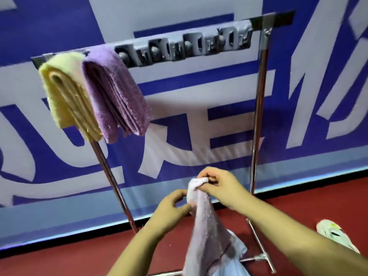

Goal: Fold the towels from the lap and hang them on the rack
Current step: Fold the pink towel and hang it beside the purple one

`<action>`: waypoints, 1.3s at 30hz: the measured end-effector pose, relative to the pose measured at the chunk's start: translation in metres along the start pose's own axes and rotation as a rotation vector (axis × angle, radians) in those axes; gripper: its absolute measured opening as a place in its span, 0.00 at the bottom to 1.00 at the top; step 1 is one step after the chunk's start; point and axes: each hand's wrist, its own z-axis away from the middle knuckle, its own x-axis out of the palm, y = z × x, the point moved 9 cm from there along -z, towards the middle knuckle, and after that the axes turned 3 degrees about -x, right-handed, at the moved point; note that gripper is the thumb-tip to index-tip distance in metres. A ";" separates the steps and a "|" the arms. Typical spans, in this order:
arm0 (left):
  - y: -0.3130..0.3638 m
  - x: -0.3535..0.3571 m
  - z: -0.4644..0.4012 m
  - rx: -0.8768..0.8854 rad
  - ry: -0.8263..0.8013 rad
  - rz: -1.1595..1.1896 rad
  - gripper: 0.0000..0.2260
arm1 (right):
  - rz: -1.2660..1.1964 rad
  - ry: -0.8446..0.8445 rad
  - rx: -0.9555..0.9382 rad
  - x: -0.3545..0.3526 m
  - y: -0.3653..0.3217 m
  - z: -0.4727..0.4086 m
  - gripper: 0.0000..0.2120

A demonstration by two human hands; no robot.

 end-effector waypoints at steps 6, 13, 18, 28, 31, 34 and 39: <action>0.072 -0.059 0.022 0.121 0.122 0.248 0.13 | -0.029 0.021 -0.117 -0.040 -0.080 -0.024 0.11; 0.148 -0.119 0.051 0.272 0.233 0.408 0.08 | -0.037 0.045 -0.130 -0.066 -0.110 -0.033 0.02; 0.181 -0.130 0.058 0.267 0.356 0.565 0.13 | -0.066 0.208 -0.096 -0.076 -0.111 -0.036 0.04; 0.213 -0.135 0.071 0.281 0.364 0.584 0.15 | -0.050 0.312 -0.314 -0.058 -0.184 0.005 0.07; 0.219 -0.128 0.075 0.277 0.295 0.478 0.21 | 0.030 0.230 -0.253 -0.046 -0.188 -0.001 0.12; 0.226 -0.129 0.081 0.300 0.297 0.319 0.22 | 0.159 0.305 -0.259 -0.048 -0.192 -0.004 0.16; 0.241 -0.142 0.097 0.424 0.463 -0.049 0.19 | 0.254 0.316 -0.281 -0.049 -0.199 -0.012 0.03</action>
